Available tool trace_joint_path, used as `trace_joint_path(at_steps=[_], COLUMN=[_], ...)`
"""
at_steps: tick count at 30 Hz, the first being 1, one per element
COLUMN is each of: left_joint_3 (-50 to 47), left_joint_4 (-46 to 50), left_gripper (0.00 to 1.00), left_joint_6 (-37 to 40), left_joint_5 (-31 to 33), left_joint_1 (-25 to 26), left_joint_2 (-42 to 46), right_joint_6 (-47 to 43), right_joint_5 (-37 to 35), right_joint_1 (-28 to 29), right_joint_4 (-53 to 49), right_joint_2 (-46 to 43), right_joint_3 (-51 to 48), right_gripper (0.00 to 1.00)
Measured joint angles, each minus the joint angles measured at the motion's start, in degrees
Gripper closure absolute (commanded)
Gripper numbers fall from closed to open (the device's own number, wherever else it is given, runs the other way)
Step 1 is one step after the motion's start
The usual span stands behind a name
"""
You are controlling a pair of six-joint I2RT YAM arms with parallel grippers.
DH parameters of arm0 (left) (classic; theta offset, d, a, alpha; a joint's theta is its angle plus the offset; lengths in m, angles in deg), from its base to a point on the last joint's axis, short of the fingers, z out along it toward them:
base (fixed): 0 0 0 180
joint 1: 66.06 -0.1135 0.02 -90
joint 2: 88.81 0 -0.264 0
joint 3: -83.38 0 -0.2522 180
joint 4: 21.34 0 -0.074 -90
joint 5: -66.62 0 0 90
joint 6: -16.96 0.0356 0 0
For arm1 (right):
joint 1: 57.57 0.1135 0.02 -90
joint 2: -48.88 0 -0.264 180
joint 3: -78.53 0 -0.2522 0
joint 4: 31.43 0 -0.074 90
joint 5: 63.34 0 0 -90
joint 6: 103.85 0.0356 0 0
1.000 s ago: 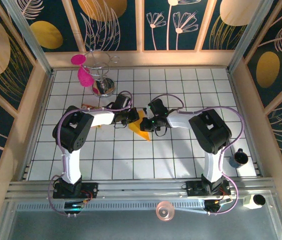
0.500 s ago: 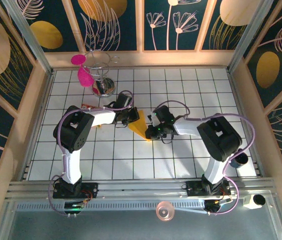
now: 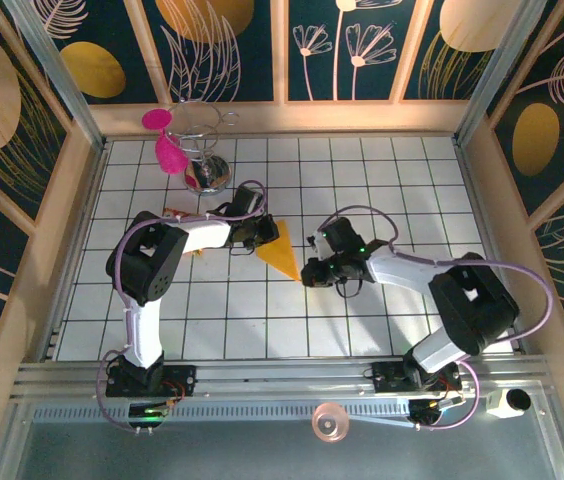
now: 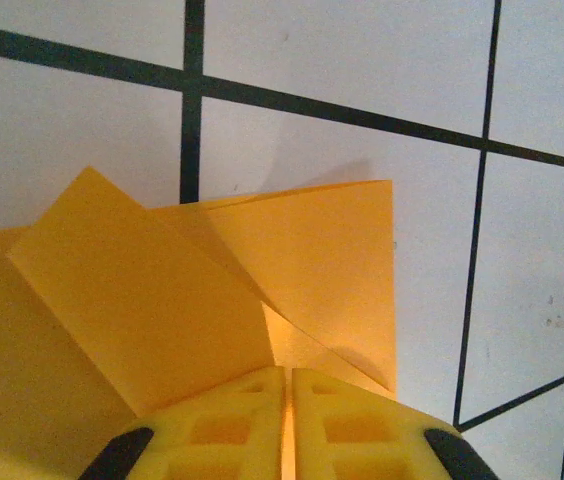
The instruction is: Fold a paper plane with a square sheet of paper (pick it up from the middle)
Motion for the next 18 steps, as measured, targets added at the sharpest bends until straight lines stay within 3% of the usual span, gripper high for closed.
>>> trace_joint_path(at_steps=[2, 6, 13, 18], left_joint_3=[0.0, -0.07, -6.01, -14.75], left_joint_4=[0.61, 0.83, -2.71, -5.01], left_gripper=[0.77, 0.66, 0.45, 0.29], left_joint_6=[-0.09, -0.35, -2.34, -4.44], left_joint_5=[-0.24, 0.26, 3.98, 8.7], left_joint_1=[-0.17, -0.42, -0.5, -0.59], left_joint_2=[0.79, 4.37, 14.93, 20.96], right_joint_6=[1.62, 4.92, 7.98, 8.66], right_joint_5=[-0.68, -2.29, -2.43, -0.9], right_joint_1=[-1.05, -2.91, -5.53, -8.83], right_joint_4=[3.1, 8.35, 14.49, 16.41], right_joint_2=[-1.22, -1.51, -0.46, 5.42], right_joint_3=[0.0, -0.09, -0.15, 1.75], right_gripper=[0.74, 0.6, 0.55, 0.55])
